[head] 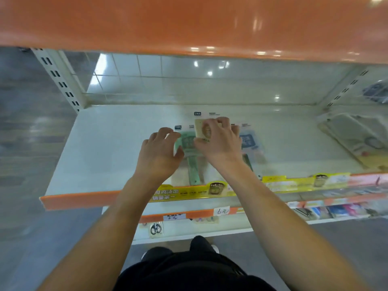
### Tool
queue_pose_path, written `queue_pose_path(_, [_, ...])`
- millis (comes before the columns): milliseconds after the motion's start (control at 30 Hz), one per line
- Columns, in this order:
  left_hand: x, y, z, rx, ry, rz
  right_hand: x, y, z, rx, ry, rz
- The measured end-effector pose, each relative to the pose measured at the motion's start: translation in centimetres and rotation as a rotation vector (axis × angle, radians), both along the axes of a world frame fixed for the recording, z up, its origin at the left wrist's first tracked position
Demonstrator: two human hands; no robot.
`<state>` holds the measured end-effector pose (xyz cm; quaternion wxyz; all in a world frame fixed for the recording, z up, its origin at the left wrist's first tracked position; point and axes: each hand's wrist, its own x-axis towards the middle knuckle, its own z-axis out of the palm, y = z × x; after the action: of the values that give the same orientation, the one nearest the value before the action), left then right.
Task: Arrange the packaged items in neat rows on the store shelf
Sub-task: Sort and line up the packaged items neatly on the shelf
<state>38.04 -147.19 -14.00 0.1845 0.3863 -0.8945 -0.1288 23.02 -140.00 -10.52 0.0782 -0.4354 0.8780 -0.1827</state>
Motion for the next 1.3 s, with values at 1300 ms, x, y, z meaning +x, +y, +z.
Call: queue_pose_path(1300, [-6.2, 2.9, 0.0, 0.100, -0.160, 0.081, -4.9, 2.4, -2.5, 0.063, -0.071, 0.146])
